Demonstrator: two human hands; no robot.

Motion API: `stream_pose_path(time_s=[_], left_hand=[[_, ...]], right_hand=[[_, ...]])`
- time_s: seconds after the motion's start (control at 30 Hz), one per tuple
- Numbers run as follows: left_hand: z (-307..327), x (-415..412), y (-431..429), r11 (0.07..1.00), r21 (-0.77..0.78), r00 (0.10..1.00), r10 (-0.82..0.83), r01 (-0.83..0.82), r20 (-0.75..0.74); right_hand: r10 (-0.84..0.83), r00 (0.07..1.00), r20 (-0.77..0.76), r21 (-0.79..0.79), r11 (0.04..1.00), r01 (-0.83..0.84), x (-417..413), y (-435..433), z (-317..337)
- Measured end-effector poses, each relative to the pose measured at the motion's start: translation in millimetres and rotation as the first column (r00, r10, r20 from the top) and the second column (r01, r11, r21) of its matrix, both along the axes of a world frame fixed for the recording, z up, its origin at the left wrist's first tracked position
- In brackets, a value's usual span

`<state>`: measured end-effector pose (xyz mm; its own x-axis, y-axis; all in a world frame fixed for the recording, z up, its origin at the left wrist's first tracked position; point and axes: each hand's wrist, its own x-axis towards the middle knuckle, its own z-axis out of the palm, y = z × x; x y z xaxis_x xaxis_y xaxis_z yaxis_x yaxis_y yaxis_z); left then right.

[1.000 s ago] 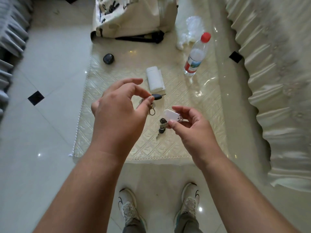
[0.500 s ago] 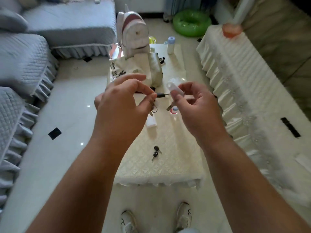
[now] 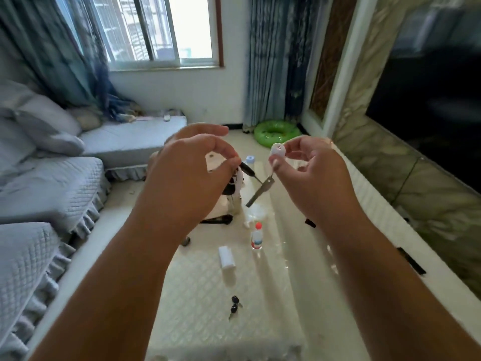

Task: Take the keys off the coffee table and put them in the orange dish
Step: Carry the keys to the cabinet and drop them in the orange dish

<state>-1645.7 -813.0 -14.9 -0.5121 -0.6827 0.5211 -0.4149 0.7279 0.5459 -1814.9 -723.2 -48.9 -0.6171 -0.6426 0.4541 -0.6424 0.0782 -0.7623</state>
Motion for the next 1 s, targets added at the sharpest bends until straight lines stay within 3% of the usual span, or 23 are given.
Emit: stream_pose_path(time_s=[0.3,0.67,1.0], left_hand=[[39.0,-15.3,20.8,0.999,-0.052,0.997,-0.017,0.013,-0.072],[30.4,-37.4,14.2,0.998,-0.045,0.997,-0.053,0.051,-0.059],[27.5,-22.4,-35.0,0.983,-0.016,0.983,-0.185,0.185,-0.004]], right_hand=[[-0.031,0.994,-0.1,-0.012,0.999,0.03,-27.2,35.9,48.4],[-0.078,0.99,-0.115,0.052,0.995,0.084,-51.5,46.5,45.5],[-0.232,0.964,-0.13,0.064,0.968,0.241,-23.6,35.6,45.4]])
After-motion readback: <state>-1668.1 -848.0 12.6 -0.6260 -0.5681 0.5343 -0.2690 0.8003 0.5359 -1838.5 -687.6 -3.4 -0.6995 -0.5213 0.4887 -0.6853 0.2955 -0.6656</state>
